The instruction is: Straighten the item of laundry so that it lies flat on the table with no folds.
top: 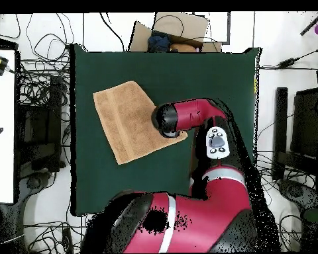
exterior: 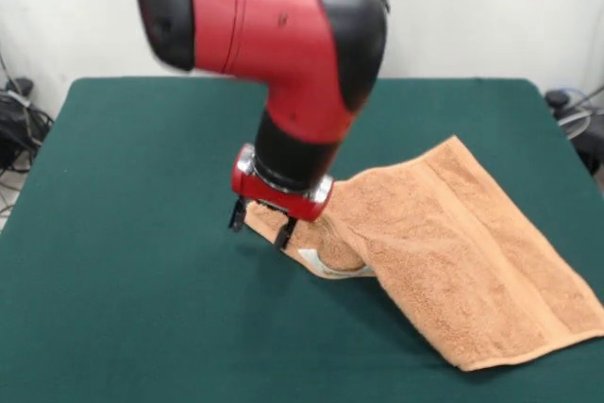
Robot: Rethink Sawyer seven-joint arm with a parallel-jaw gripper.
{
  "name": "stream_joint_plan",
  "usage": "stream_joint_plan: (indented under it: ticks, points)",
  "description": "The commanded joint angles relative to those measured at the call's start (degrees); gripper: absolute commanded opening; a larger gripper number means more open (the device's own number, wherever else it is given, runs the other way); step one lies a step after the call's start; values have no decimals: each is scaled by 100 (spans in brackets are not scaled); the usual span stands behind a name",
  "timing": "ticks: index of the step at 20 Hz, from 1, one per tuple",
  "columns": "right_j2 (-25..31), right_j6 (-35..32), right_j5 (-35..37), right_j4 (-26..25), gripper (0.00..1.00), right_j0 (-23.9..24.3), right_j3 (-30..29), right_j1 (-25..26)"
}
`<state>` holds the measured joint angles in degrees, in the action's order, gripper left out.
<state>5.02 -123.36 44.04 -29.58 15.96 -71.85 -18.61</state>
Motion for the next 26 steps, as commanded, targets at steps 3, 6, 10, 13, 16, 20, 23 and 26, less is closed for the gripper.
stream_joint_plan:
  ticks: [3,6,10,13,16,20,23,26]
  points:
    - [1287,678,-454,295,100,73,624,1032]
    - [1424,704,-733,220,100,201,451,1120]
    - [1483,712,-926,119,100,252,340,1104]
    - [1541,769,-1057,64,100,300,293,1099]
    - [1591,789,-1077,61,100,348,230,1068]
    - [1593,721,-1119,11,100,366,209,1061]
    - [1572,654,-863,108,100,361,213,1042]
    - [1568,786,-465,193,100,356,-40,680]
